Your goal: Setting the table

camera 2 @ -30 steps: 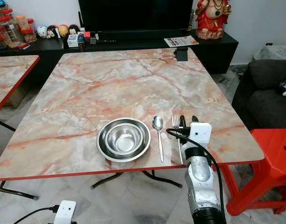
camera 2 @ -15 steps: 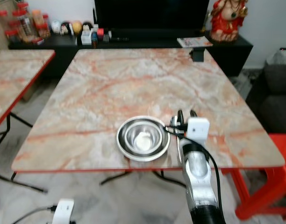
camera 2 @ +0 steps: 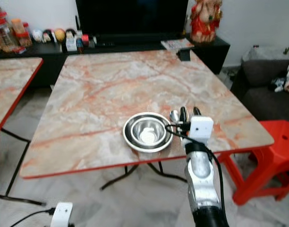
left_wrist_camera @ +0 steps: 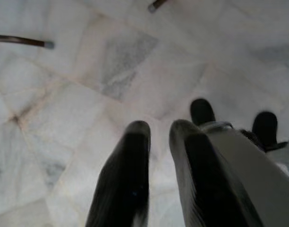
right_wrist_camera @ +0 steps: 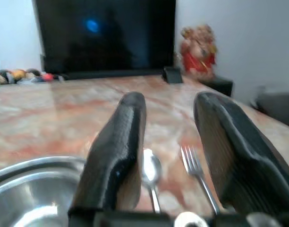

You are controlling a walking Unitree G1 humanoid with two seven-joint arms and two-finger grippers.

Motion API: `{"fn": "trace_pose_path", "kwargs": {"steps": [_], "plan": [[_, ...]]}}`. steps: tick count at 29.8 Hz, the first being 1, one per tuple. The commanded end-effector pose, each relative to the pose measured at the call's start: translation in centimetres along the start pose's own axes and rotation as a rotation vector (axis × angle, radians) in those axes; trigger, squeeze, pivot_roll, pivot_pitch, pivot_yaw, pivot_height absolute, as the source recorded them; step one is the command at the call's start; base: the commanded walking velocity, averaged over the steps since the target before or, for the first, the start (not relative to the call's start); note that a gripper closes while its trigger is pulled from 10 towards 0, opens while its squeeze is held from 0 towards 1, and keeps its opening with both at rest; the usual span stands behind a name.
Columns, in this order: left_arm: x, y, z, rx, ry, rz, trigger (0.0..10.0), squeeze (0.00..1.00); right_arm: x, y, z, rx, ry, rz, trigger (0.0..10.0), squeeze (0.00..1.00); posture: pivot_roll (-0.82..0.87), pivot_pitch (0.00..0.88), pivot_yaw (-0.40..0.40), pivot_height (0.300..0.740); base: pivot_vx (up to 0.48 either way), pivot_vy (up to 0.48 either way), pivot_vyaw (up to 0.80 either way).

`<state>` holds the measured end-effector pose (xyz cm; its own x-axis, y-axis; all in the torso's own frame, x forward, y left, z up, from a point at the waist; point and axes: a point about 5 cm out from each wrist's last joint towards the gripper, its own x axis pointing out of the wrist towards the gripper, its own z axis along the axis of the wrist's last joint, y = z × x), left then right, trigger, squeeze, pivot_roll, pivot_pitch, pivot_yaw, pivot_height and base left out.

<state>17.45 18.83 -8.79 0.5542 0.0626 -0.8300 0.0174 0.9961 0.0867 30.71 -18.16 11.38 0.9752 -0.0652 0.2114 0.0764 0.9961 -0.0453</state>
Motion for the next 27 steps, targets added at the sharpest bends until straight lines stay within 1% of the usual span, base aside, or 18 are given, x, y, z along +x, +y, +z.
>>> {"fn": "trace_pose_path", "kwargs": {"steps": [1, 9, 18, 25, 27], "plan": [[0.0, 0.6, 0.0, 0.01, 0.0, 0.017, 10.0, 0.0, 0.3, 0.4, 0.7, 0.012, -0.031, 0.006, 10.0, 0.0, -0.08, 0.0, 0.015, 0.74, 0.0, 0.311, 0.0], [0.0, 0.7, 0.0, 0.006, 0.002, 0.02, 10.0, 0.0, 0.3, 0.5, 1.0, 0.016, -0.037, 0.006, 10.0, 0.0, -0.08, 0.0, 0.014, 0.74, 0.0, 0.312, 0.0], [-0.1, 0.9, -0.4, 0.001, 0.008, 0.026, 10.0, 0.0, -0.5, 0.8, 0.5, 0.018, -0.018, 0.02, 10.0, 0.0, -0.08, 0.0, 0.011, 0.74, 0.0, 0.313, 0.0], [-0.1, 0.8, -0.4, -0.001, 0.009, 0.026, 10.0, 0.0, -0.7, 0.9, 0.4, 0.02, -0.01, 0.022, 10.0, 0.0, -0.08, 0.0, 0.012, 0.74, 0.0, 0.311, 0.0], [-0.1, 0.8, -0.3, 0.0, 0.007, 0.026, 10.0, 0.0, -1.1, 0.9, 0.0, 0.02, 0.006, 0.021, 10.0, 0.0, -0.08, 0.0, 0.014, 0.74, 0.0, 0.311, 0.0]]}}
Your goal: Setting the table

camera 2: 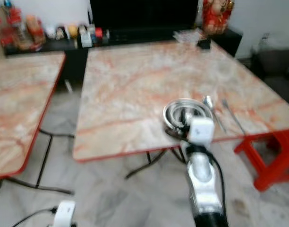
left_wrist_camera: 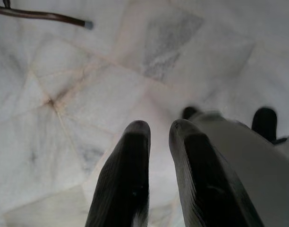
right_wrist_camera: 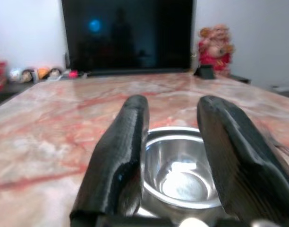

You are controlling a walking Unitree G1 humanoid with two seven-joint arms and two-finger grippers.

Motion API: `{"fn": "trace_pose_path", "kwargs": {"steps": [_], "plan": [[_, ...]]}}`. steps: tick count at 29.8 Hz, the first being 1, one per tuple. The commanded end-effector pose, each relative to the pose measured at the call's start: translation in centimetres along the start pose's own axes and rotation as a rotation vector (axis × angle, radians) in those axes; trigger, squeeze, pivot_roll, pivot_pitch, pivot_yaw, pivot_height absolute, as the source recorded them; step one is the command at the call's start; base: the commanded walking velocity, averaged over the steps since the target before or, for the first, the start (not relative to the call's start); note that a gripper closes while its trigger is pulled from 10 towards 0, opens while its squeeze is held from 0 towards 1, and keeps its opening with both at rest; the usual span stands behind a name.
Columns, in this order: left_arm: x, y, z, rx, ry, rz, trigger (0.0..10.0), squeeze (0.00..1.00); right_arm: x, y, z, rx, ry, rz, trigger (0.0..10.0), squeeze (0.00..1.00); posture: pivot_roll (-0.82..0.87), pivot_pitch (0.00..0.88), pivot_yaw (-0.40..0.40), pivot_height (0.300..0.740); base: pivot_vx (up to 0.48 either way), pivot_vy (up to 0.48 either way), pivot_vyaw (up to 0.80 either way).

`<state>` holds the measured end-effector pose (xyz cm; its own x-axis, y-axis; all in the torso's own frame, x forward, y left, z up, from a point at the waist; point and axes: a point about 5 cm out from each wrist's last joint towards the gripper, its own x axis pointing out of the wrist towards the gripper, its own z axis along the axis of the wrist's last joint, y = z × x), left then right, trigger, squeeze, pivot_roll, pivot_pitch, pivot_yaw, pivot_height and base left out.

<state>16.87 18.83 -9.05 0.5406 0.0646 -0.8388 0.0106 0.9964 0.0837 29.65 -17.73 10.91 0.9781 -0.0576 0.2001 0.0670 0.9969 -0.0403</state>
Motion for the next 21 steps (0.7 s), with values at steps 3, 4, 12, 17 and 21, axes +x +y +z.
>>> {"fn": "trace_pose_path", "kwargs": {"steps": [3, 4, 12, 17, 21], "plan": [[0.0, 0.8, 0.4, 0.007, -0.01, 0.025, 10.0, 0.0, -0.3, 0.5, -0.4, 0.008, 0.018, 0.016, 10.0, 0.0, -0.08, 0.0, 0.013, 0.74, 0.0, 0.311, 0.0], [0.0, 0.8, 0.4, 0.007, -0.01, 0.025, 10.0, 0.0, -0.3, 0.5, -0.4, 0.008, 0.018, 0.016, 10.0, 0.0, -0.08, 0.0, 0.013, 0.74, 0.0, 0.311, 0.0], [0.0, 0.9, 0.3, 0.006, -0.008, 0.026, 10.0, 0.0, -4.8, -0.5, -5.7, -0.048, 0.221, 0.04, 10.0, 0.0, -0.08, 0.0, 0.012, 0.74, 0.0, 0.312, 0.0], [0.0, 0.9, 0.2, 0.008, -0.006, 0.027, 10.0, 0.0, -6.6, -1.5, -7.8, -0.073, 0.332, 0.018, 10.0, 0.0, -0.08, 0.0, 0.014, 0.74, 0.0, 0.311, 0.0], [0.0, 0.9, 0.2, 0.008, -0.006, 0.027, 10.0, 0.0, -7.7, -1.9, -9.1, -0.085, 0.397, 0.01, 10.0, 0.0, -0.08, 0.0, 0.012, 0.74, 0.0, 0.311, 0.0]]}}
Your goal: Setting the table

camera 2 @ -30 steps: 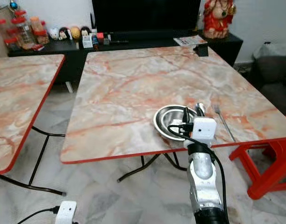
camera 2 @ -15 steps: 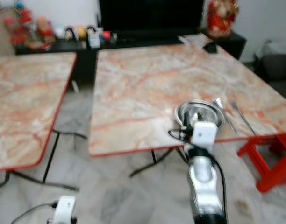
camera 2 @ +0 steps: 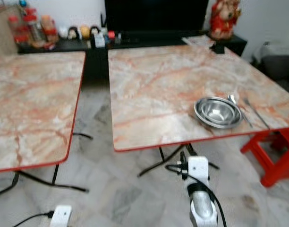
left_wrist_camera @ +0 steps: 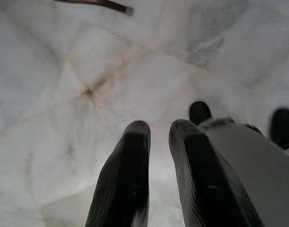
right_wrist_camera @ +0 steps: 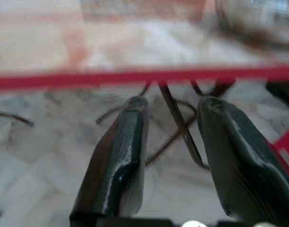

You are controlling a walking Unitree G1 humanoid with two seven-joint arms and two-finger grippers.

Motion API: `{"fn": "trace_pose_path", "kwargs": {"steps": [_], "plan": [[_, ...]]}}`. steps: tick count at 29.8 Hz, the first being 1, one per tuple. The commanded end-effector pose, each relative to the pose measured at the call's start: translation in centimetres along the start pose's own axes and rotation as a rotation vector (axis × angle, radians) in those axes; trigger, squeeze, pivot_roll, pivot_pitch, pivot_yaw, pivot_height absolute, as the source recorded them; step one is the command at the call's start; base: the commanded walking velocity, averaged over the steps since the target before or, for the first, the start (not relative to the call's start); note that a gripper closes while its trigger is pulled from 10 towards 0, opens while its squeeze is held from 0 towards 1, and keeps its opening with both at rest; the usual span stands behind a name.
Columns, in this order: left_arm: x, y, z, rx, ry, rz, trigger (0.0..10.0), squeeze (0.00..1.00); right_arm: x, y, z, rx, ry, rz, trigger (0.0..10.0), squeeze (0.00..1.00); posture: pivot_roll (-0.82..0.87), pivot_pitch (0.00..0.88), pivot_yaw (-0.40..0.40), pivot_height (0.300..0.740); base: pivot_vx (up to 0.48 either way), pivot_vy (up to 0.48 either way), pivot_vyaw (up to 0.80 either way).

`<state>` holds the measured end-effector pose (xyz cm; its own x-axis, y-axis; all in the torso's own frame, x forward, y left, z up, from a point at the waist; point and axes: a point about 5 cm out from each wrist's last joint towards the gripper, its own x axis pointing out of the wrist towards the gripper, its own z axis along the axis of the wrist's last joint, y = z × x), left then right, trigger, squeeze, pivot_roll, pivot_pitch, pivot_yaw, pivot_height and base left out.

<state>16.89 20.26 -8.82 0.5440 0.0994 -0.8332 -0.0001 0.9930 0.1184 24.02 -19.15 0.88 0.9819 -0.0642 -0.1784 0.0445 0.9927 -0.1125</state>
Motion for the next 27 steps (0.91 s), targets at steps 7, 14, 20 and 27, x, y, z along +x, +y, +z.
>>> {"fn": "trace_pose_path", "kwargs": {"steps": [7, 14, 20, 27], "plan": [[0.1, -0.6, 0.4, 0.005, -0.011, -0.012, 10.0, 0.0, -2.2, -1.9, -5.3, 0.057, 0.264, -0.088, 10.0, 0.0, -0.08, 0.0, 0.014, 0.74, 0.0, 0.131, 0.0], [0.1, -0.7, 0.7, 0.006, -0.019, -0.015, 10.0, 0.0, -3.9, -2.2, -8.5, 0.141, 0.488, -0.131, 10.0, 0.0, -0.08, 0.0, 0.018, 0.74, 0.0, 0.0, 0.0], [0.2, -0.5, 0.8, 0.007, -0.014, -0.008, 10.0, 0.0, -4.6, -2.0, -9.6, 0.17, 0.582, -0.141, 10.0, 0.0, -0.07, 0.0, 0.016, 0.74, 0.0, 0.142, 0.0], [0.2, -0.3, 0.8, 0.011, -0.015, -0.005, 10.0, 0.0, -5.0, -1.6, -10.2, 0.212, 0.628, -0.158, 10.0, 0.0, -0.06, 0.0, 0.019, 0.74, 0.0, 0.321, 0.53]]}}
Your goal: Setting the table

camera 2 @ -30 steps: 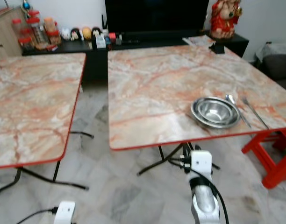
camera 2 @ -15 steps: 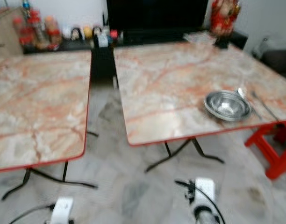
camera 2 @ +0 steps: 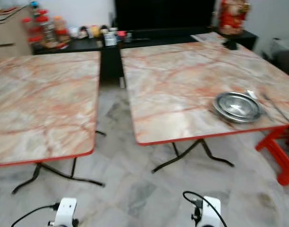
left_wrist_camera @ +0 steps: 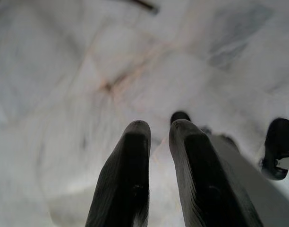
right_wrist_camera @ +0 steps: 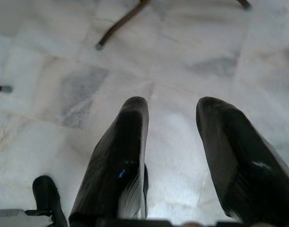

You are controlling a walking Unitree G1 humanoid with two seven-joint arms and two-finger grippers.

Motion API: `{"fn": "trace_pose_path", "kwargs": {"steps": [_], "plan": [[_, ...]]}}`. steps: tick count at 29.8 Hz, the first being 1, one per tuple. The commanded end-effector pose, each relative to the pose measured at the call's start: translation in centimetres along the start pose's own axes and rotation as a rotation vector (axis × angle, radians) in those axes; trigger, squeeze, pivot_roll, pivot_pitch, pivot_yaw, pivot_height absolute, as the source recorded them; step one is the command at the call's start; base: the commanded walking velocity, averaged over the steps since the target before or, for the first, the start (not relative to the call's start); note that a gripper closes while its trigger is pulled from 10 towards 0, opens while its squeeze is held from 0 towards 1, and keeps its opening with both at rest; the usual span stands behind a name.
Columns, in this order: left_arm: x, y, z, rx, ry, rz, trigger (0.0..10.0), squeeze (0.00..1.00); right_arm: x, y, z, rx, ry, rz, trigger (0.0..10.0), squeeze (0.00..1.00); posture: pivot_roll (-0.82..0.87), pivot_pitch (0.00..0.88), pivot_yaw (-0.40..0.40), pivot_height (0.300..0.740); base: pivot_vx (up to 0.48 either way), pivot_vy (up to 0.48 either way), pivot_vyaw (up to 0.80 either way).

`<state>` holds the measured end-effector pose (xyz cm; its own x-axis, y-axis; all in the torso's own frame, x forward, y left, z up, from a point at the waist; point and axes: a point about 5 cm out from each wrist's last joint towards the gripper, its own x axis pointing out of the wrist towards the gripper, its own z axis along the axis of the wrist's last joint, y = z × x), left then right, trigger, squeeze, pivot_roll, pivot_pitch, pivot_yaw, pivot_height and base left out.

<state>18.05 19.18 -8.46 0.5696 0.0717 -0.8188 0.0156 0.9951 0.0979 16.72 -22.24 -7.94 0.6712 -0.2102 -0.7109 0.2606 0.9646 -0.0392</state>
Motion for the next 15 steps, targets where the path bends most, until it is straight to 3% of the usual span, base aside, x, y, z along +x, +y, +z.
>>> {"fn": "trace_pose_path", "kwargs": {"steps": [1, 10, 15], "plan": [[-0.1, 0.71, -0.44, 0.01, 0.016, 0.02, 10.0, 0.0, 0.15, 0.87, 0.15, 0.038, 0.007, 0.015, 10.0, 0.0, -0.06, 0.0, 0.019, 0.74, 0.0, 0.319, 0.0], [-0.12, 0.9, -0.5, 0.029, 0.02, 0.019, 10.0, 0.0, 0.04, 1.08, -0.41, 0.004, 0.036, 0.026, 10.0, 0.0, -0.06, 0.0, 0.032, 0.74, 0.0, 0.322, 0.0], [-0.09, 1.05, -0.29, 0.036, 0.016, 0.02, 10.0, 0.0, -0.02, 1.39, -0.58, -0.004, 0.038, 0.039, 10.0, 0.0, -0.05, 0.0, 0.034, 0.74, 0.0, 0.324, 0.8]]}}
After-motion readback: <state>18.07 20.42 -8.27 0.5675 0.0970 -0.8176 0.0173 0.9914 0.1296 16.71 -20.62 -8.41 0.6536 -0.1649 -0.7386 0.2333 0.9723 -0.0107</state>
